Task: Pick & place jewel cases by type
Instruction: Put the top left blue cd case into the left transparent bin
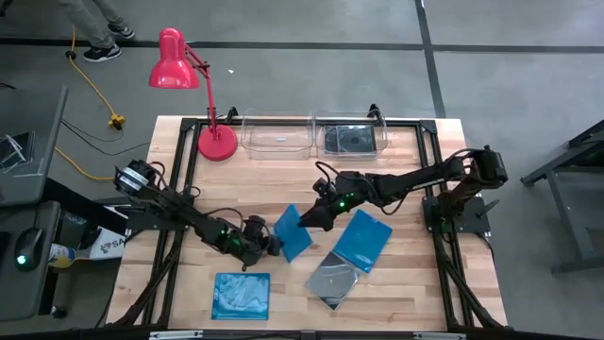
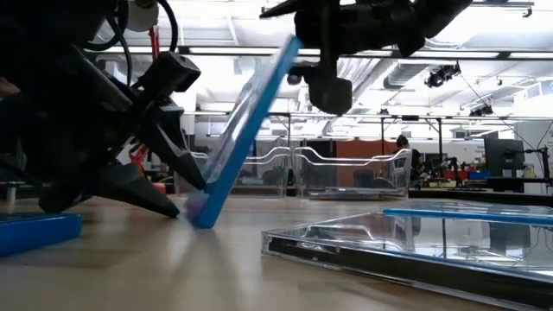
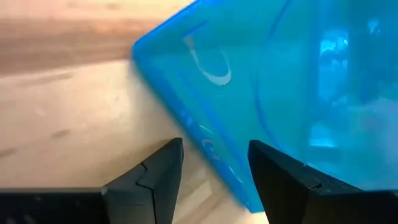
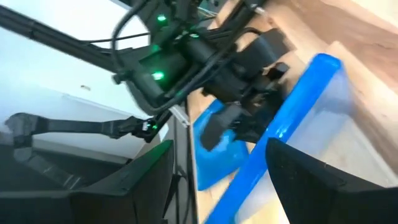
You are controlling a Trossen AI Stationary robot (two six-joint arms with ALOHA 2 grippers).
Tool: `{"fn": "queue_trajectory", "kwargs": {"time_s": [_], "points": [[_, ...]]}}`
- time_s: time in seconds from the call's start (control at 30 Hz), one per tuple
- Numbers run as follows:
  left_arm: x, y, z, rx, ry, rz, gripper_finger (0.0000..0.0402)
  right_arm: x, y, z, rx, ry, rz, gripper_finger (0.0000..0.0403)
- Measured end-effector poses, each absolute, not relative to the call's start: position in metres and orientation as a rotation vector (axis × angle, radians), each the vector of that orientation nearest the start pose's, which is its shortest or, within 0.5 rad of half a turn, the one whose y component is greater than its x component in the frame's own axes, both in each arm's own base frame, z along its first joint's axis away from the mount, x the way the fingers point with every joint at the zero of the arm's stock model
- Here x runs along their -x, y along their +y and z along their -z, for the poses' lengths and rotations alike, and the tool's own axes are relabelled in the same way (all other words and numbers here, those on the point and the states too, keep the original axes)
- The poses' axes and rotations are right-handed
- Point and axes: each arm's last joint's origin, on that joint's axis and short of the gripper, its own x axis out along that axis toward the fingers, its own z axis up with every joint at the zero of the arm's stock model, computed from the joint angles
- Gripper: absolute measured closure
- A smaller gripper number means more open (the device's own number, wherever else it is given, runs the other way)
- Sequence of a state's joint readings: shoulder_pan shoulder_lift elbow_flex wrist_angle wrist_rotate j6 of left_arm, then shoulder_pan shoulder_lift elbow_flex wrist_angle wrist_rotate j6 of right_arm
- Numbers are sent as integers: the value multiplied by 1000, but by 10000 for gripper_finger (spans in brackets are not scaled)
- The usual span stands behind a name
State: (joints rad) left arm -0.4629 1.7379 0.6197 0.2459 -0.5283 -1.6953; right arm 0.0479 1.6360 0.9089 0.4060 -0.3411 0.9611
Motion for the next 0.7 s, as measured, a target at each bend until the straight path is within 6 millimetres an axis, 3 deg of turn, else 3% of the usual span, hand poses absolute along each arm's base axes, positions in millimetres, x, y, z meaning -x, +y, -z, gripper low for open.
{"fn": "queue_trajectory", "kwargs": {"time_s": [0.43,0.7], "points": [[-275,-106,-107,1140,467,-655,220,-350,26,-220,-988,459,-199,157],[-281,-101,-110,1115,476,-635,220,-348,27,-207,-973,531,-92,157]]}}
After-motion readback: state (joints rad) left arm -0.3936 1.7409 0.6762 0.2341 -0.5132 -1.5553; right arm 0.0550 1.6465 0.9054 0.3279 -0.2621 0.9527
